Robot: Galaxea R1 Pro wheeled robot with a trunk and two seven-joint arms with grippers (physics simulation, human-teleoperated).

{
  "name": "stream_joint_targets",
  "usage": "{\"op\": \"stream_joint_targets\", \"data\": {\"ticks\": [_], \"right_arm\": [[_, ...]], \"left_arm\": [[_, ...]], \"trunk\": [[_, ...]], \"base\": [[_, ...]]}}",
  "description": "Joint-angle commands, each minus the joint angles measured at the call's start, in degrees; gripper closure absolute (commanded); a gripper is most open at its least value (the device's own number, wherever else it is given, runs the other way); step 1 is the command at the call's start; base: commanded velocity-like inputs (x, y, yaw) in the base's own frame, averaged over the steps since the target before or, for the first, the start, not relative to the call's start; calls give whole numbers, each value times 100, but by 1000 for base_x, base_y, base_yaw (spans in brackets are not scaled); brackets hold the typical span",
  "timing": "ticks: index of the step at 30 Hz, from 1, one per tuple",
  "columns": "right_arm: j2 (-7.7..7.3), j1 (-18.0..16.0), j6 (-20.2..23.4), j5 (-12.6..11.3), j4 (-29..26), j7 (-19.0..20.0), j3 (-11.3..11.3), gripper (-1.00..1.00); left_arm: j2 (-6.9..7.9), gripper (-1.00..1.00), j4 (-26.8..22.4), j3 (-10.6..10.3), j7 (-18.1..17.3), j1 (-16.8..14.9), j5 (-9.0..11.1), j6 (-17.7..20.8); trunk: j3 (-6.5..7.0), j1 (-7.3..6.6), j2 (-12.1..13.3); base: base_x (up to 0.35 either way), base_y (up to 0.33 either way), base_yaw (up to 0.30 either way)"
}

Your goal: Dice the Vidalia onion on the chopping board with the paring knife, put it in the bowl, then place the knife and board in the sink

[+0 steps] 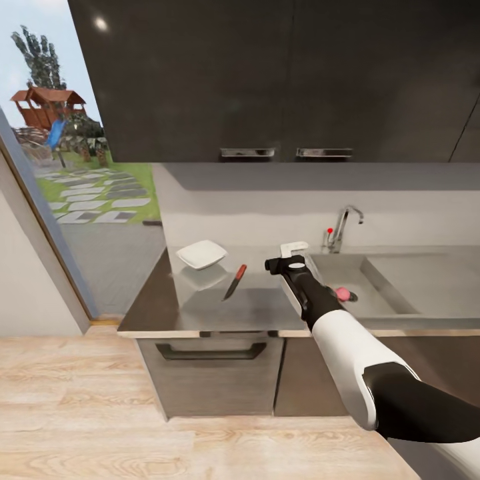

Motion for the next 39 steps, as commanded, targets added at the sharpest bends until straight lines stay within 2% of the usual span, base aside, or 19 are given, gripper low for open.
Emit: {"op": "stream_joint_targets", "data": {"ticks": [1,10,15,27,32,39], "right_arm": [[0,-5,51,61,11,-14,14,-100],[0,-5,-51,78,331,-14,-2,-100],[-93,-5,-107,71,374,-14,2,-100],[-210,-5,-116,65,376,-22,-6,-100],[-307,-5,-112,59,376,-22,-20,-100],[-349,-5,-115,-47,453,-22,-30,-100]], "left_arm": [[8,-100,-4,-26,40,-2,15,-8],[8,-100,3,-26,40,-2,16,-3],[8,-100,15,-22,40,-2,16,4],[8,-100,89,-17,40,-2,16,4],[8,-100,158,-17,40,-2,16,0],[8,-100,172,-17,40,-2,16,0]], "trunk": [[-11,7,-11],[-11,7,-11],[-11,7,-11],[-11,7,-11],[-11,7,-11],[-11,7,-11]], "base": [[276,175,0],[277,189,0],[258,236,0],[247,246,0],[101,81,0],[9,7,0]]}}
